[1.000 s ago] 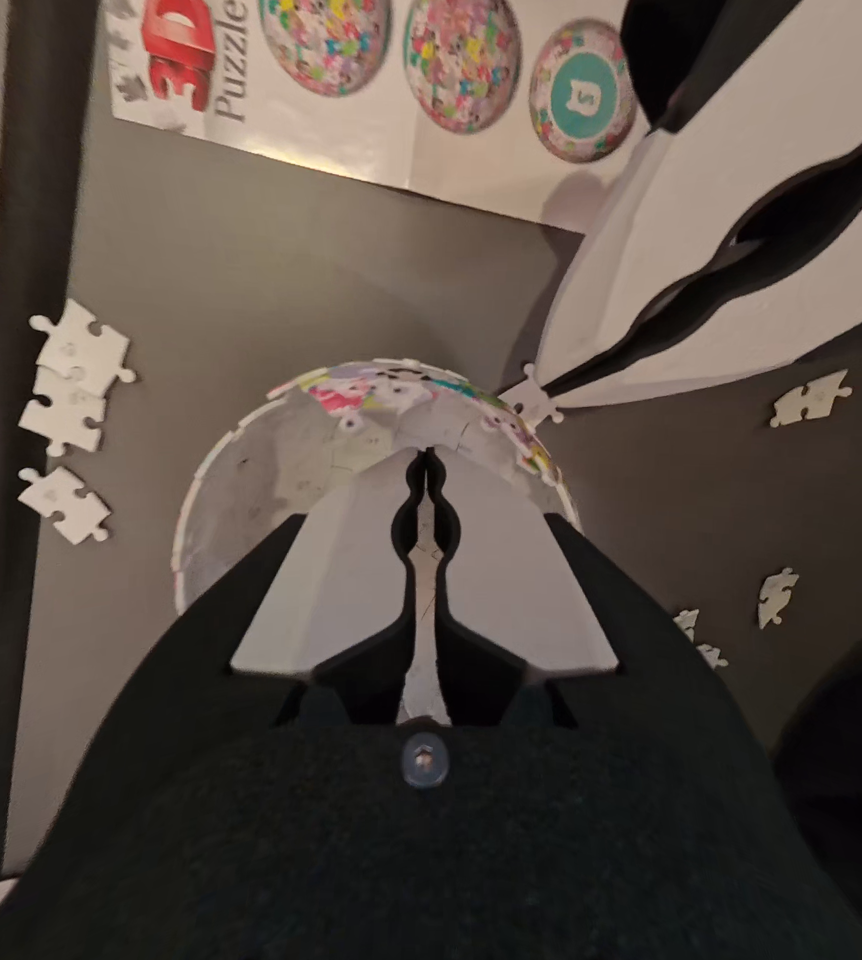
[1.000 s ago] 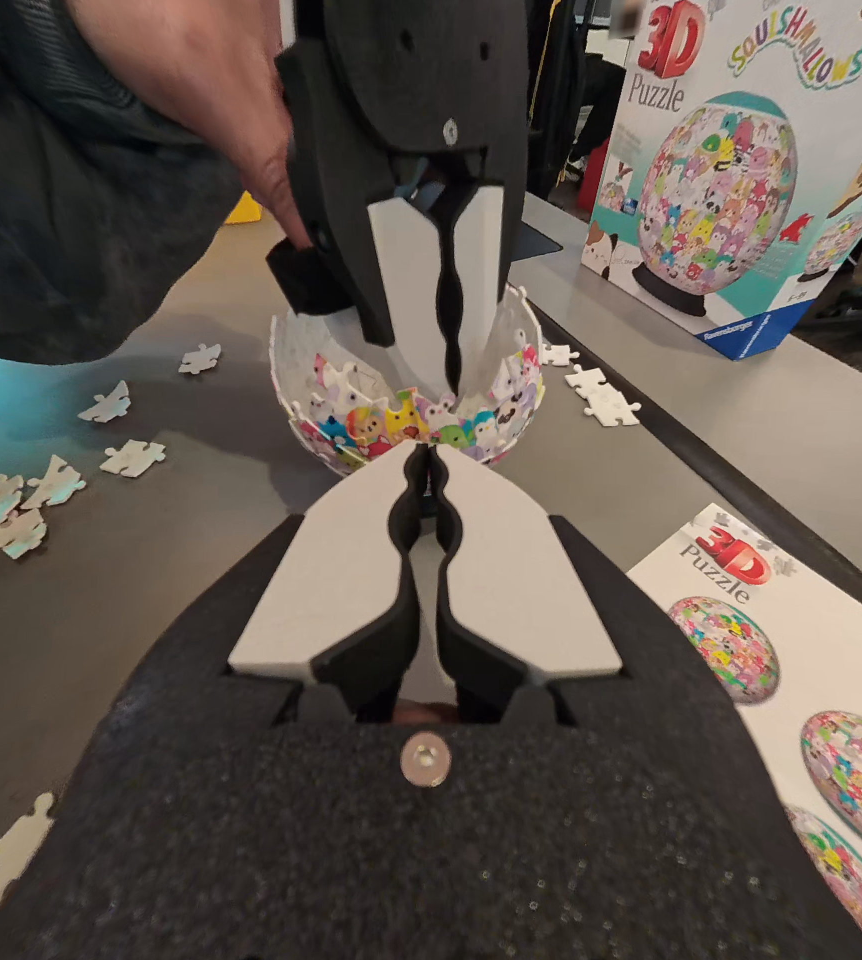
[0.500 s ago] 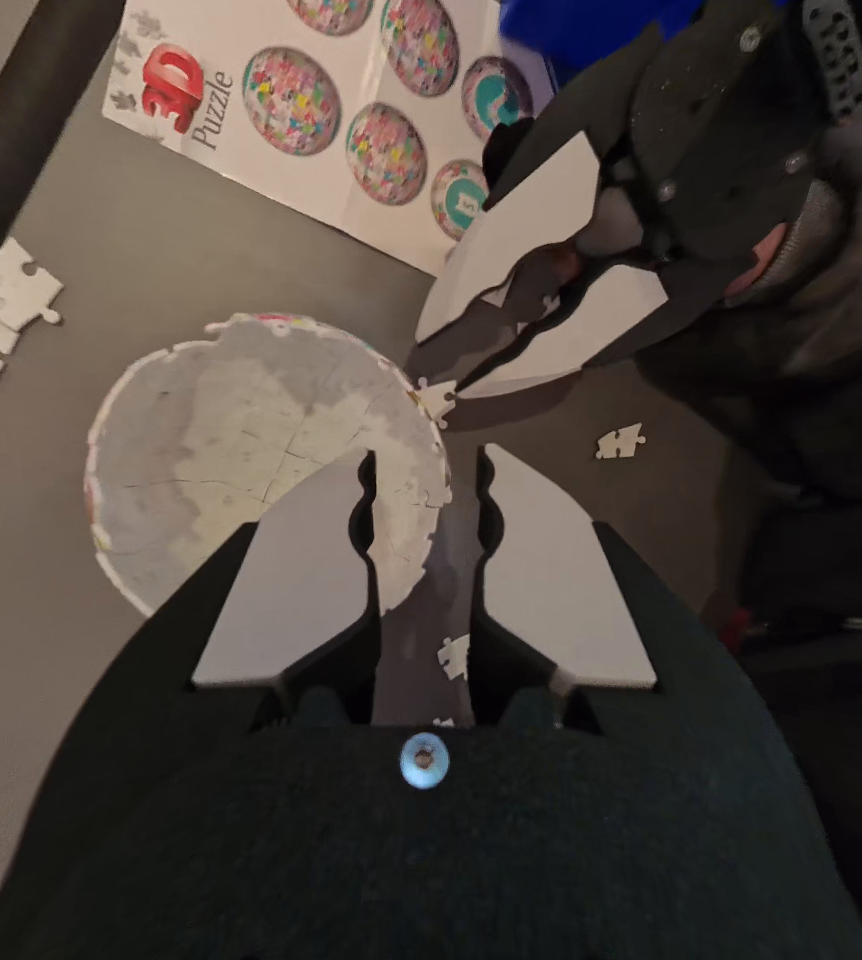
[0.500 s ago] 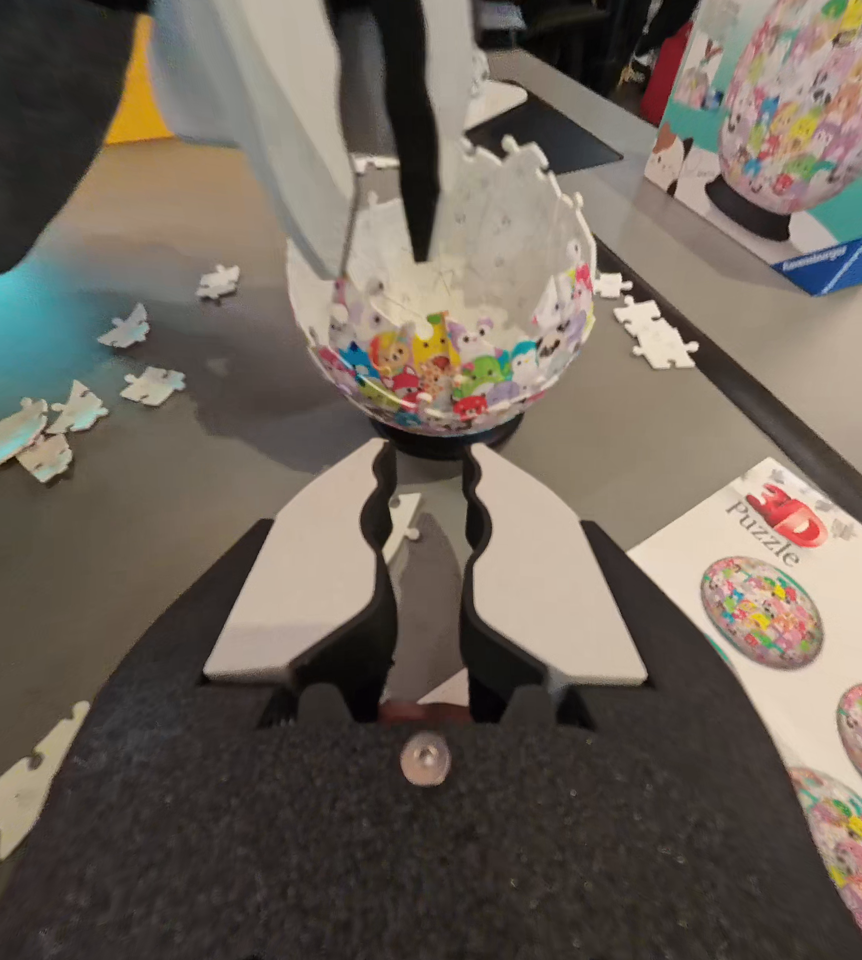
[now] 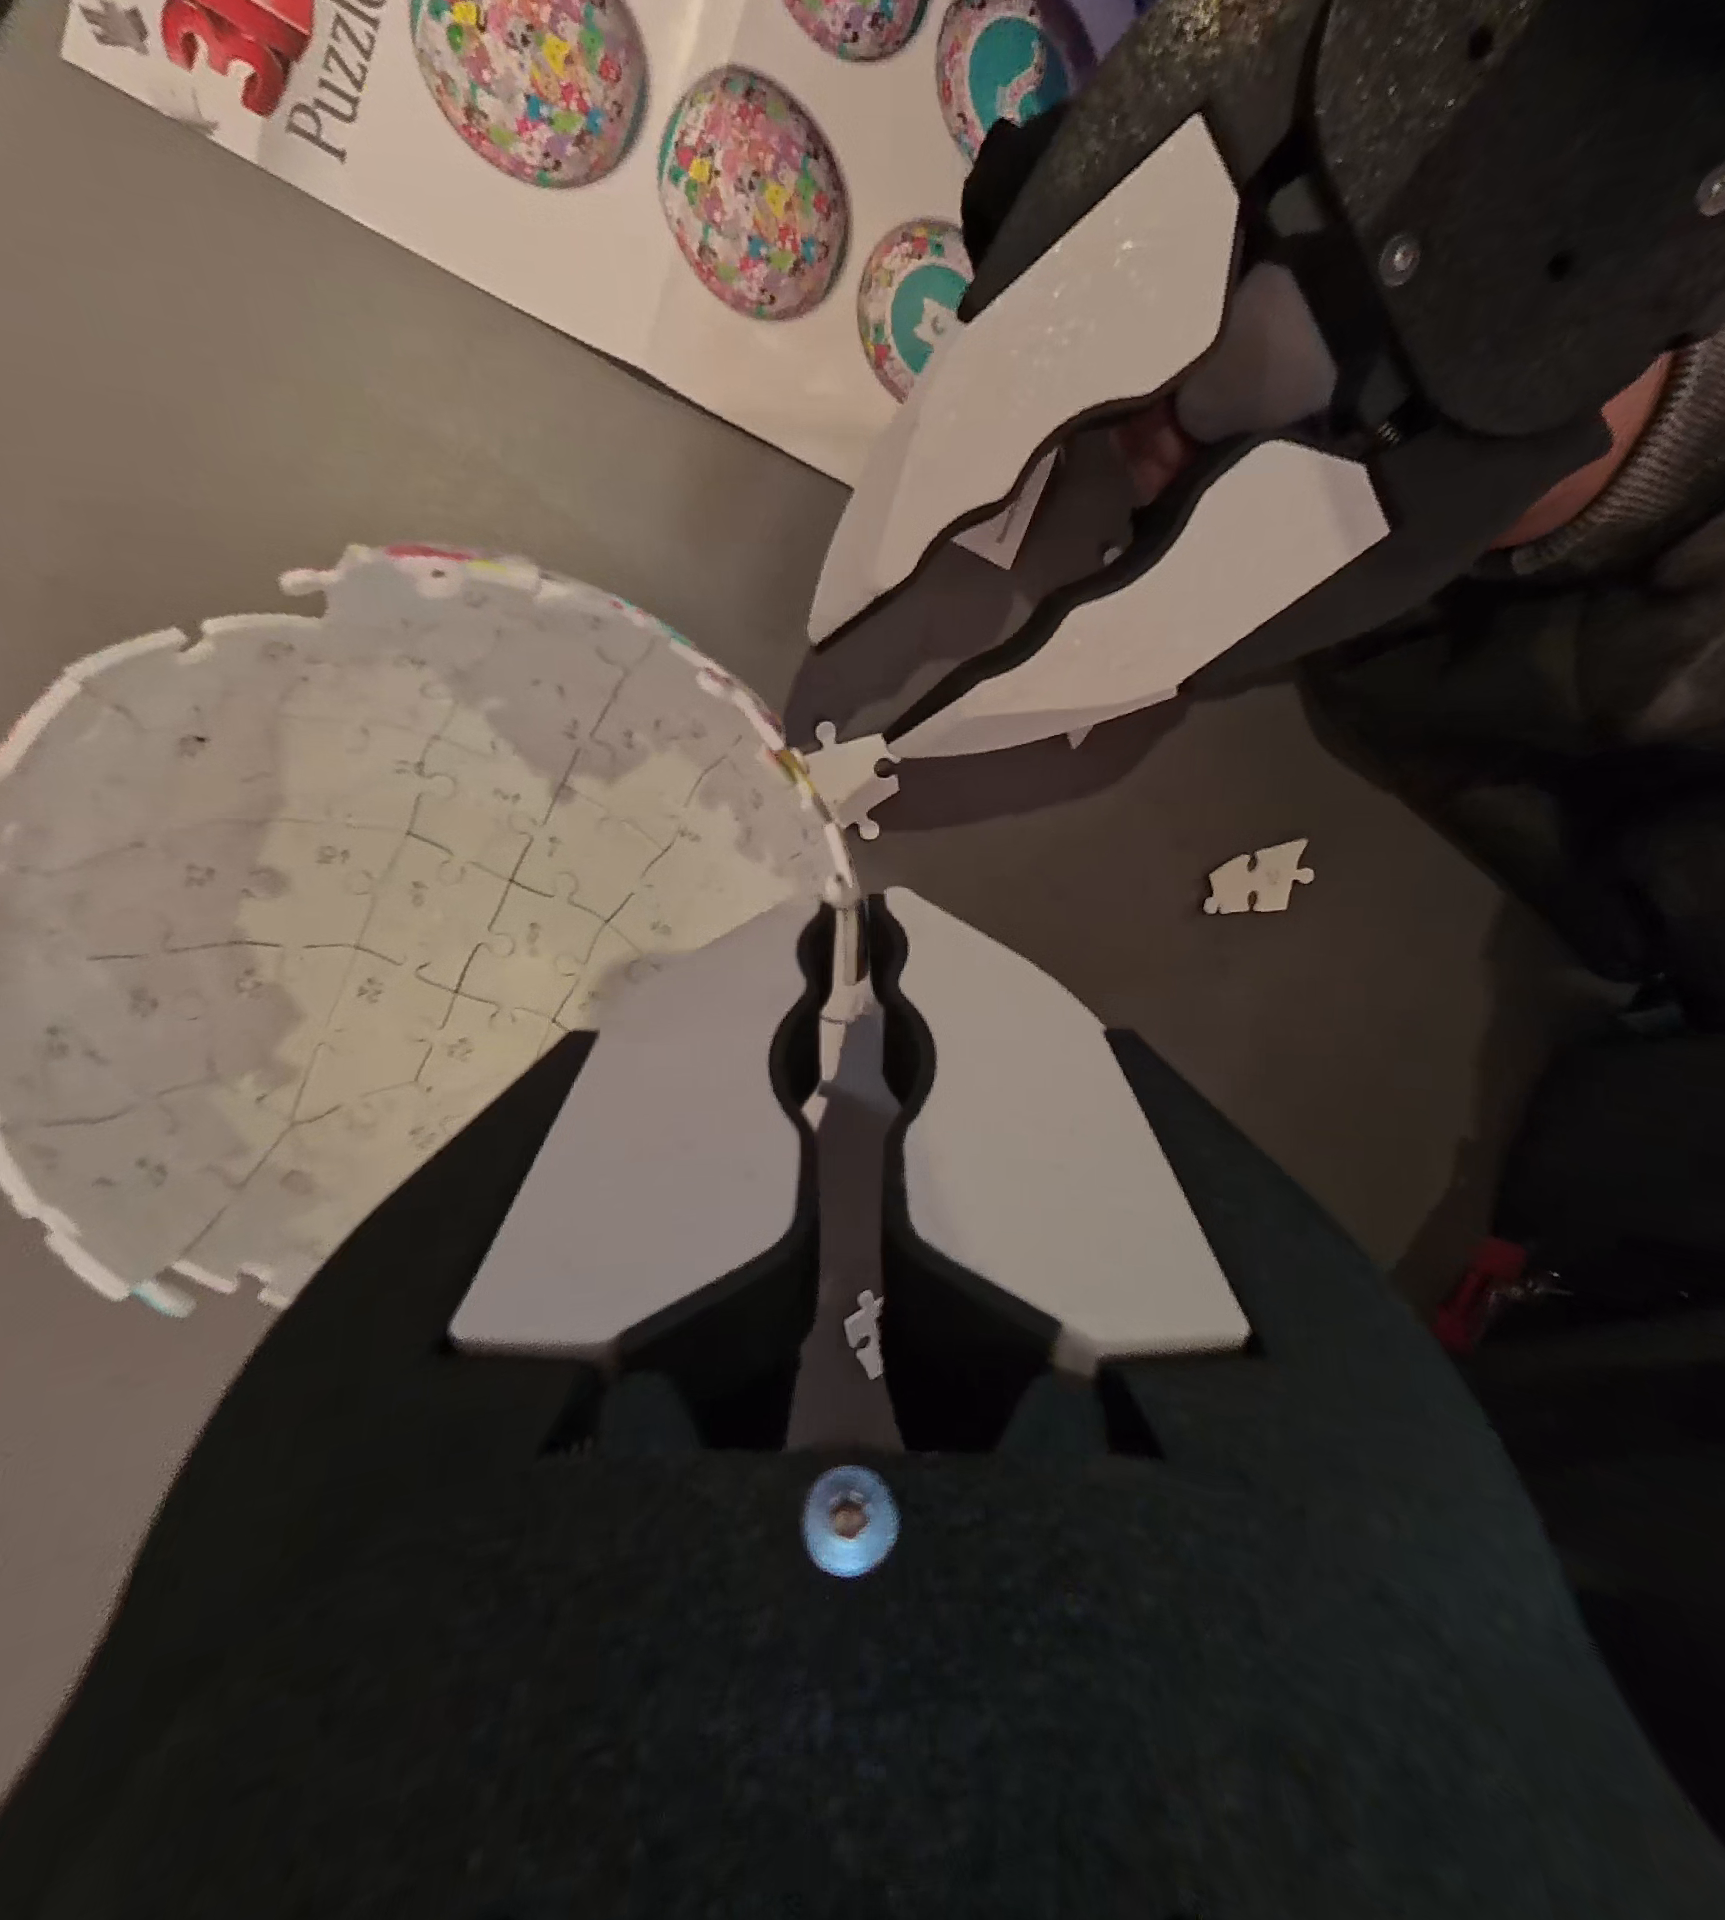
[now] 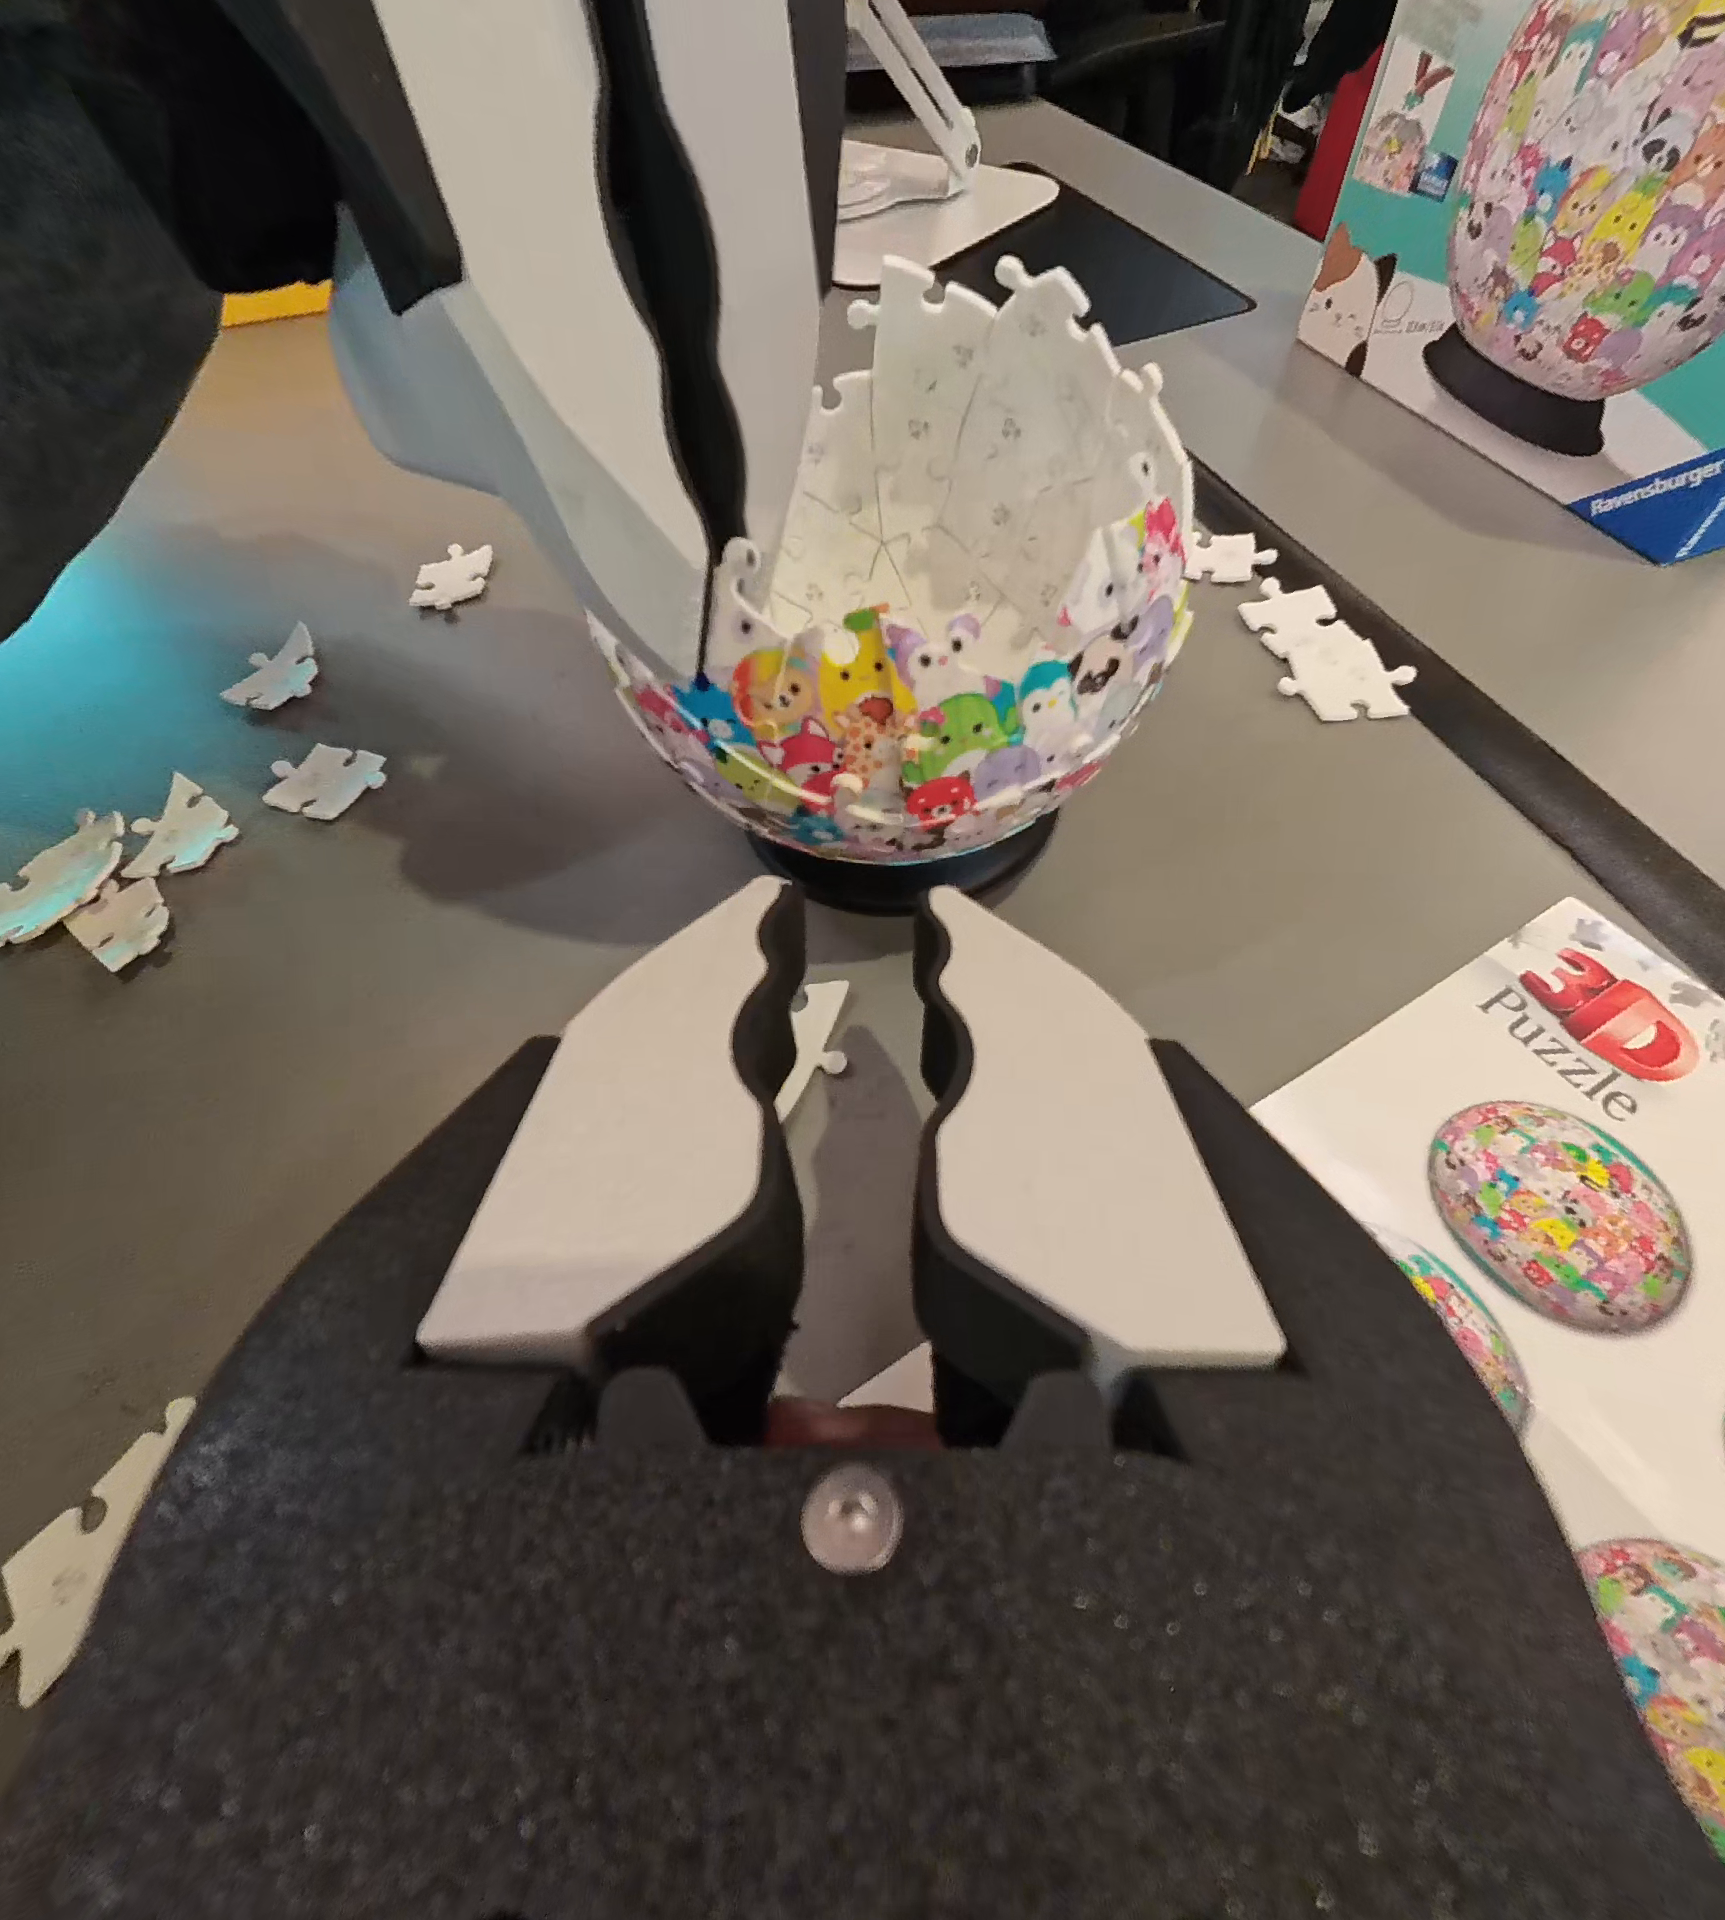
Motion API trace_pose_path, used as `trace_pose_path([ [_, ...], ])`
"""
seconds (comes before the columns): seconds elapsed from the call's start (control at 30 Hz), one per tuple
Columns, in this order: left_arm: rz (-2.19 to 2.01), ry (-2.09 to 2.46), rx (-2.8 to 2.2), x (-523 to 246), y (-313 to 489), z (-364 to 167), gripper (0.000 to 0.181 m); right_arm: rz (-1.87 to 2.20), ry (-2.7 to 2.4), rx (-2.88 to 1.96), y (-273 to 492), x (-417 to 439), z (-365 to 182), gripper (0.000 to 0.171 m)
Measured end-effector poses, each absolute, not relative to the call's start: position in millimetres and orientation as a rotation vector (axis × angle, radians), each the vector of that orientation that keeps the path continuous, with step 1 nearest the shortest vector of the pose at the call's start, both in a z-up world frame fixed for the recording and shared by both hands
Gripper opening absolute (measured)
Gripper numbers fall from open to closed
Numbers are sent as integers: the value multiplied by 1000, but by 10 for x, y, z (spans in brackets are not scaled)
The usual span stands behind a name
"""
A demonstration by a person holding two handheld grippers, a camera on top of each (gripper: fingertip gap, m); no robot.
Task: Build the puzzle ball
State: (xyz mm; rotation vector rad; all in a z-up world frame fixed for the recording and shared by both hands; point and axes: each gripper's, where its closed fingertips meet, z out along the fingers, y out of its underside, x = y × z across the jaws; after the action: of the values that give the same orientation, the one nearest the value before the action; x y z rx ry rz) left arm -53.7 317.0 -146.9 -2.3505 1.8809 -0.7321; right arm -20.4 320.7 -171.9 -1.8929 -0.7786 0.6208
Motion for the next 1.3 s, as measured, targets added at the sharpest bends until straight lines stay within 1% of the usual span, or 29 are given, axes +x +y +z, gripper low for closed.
trace_pose_path([
  [0.4,-781,1938,-2318,-564,3132,-1459,3,625,-773,-1892,3212,-202,-1717,18],
  [0.57,-817,1946,-2326,-560,3128,-1459,3,629,-778,-1892,3212,-218,-1721,22],
  [0.6,-826,1945,-2328,-555,3126,-1456,5,623,-782,-1893,3212,-221,-1724,22],
  [0.9,-782,1989,-2343,-493,3197,-1461,39,627,-803,-1890,3195,-251,-1732,25],
  [1.03,-827,2061,-2335,-414,3148,-1488,40,622,-852,-1867,3162,-328,-1728,29],
  [1.17,-845,2084,-2338,-379,3157,-1527,43,589,-849,-1829,3199,-377,-1681,43],
  [1.3,-889,2093,-2337,-349,3135,-1528,45,586,-857,-1814,3201,-436,-1667,43],
])
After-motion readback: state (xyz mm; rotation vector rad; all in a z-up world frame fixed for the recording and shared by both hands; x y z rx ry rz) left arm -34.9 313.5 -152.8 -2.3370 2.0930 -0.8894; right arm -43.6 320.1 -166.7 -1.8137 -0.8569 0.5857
